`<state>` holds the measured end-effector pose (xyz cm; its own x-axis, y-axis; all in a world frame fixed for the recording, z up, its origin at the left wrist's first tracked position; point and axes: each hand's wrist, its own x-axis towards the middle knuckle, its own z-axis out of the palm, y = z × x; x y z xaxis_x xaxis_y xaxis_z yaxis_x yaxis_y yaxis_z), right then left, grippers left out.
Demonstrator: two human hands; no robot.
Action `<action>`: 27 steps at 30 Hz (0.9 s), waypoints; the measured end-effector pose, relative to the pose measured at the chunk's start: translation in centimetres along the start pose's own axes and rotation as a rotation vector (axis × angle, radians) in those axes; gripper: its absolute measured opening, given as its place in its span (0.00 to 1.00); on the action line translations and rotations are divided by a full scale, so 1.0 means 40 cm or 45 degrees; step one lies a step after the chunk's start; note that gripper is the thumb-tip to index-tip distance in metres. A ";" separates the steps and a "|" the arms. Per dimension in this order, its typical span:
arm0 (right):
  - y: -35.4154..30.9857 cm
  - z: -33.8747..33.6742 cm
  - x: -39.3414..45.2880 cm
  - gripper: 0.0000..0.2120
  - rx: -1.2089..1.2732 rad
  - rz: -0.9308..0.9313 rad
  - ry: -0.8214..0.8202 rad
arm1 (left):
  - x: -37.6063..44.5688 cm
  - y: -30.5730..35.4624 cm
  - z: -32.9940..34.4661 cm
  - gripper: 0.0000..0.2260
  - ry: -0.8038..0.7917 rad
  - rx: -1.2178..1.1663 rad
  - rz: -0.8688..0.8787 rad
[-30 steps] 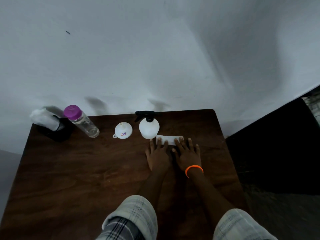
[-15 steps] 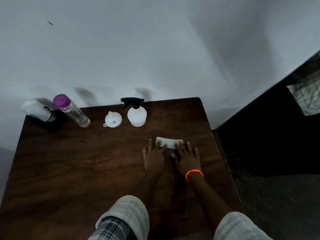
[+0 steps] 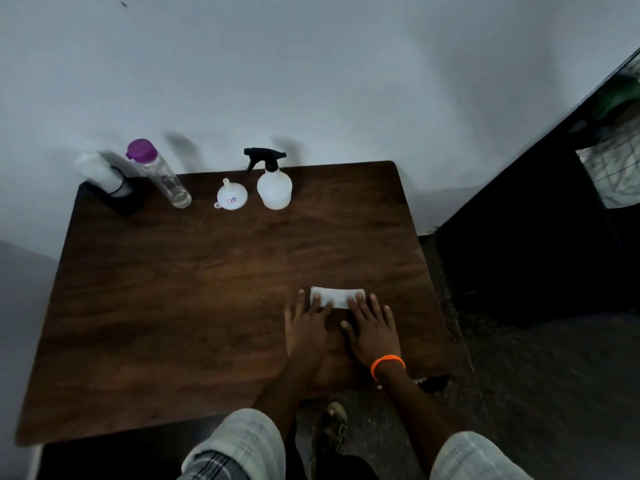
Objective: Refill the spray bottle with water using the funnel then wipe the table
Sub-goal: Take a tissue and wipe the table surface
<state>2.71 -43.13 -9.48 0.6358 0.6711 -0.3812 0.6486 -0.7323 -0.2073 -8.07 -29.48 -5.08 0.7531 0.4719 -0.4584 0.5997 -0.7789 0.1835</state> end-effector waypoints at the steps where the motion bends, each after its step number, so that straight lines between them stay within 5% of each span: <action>1: 0.005 0.011 -0.022 0.30 -0.001 -0.012 0.002 | -0.019 0.001 0.013 0.25 -0.001 0.008 0.003; 15: 0.108 0.106 -0.257 0.28 -0.030 -0.106 0.000 | -0.243 0.087 0.162 0.25 -0.066 -0.013 0.026; 27: 0.171 0.061 -0.213 0.26 -0.021 0.022 0.001 | -0.176 0.157 0.153 0.26 -0.021 -0.046 0.100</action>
<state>0.72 -54.14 -9.85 0.6474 0.6582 -0.3841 0.6442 -0.7420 -0.1855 -11.27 -40.22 -6.00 0.7940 0.4028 -0.4552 0.5485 -0.7977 0.2507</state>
